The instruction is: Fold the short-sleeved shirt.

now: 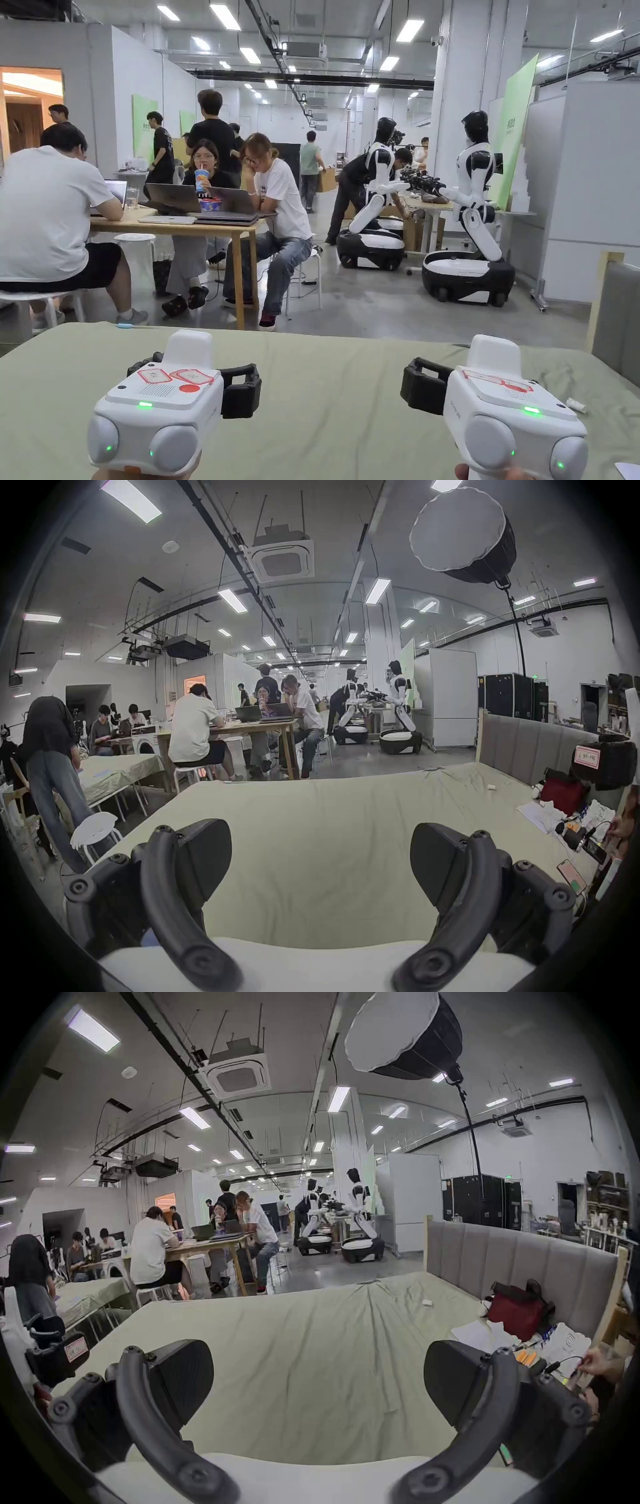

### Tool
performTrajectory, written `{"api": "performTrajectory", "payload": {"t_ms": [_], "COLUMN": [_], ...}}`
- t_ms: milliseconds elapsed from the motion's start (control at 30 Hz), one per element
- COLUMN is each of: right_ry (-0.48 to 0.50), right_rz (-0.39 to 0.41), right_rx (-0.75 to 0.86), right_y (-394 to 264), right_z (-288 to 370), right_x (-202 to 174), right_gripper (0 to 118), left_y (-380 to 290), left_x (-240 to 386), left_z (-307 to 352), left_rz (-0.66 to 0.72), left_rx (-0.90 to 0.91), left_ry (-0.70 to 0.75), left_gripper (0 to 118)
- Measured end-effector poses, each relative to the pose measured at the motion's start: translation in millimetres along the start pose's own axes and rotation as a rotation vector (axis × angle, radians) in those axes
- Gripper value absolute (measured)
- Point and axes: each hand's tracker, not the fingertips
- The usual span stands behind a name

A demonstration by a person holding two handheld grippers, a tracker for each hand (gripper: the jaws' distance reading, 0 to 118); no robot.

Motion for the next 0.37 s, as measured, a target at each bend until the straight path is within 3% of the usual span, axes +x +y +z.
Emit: {"api": "performTrajectory", "payload": {"t_ms": [367], "right_ry": [0.016], "right_rz": [-0.017], "right_rx": [0.013], "right_y": [1.0], "right_z": [-0.1], "right_x": [1.9], "right_gripper": [118], "left_y": [-0.3], "left_x": [3.8], "left_z": [2.7], "left_rz": [0.001], "left_rx": [0.002], "left_ry": [0.000], "left_gripper": [106]}}
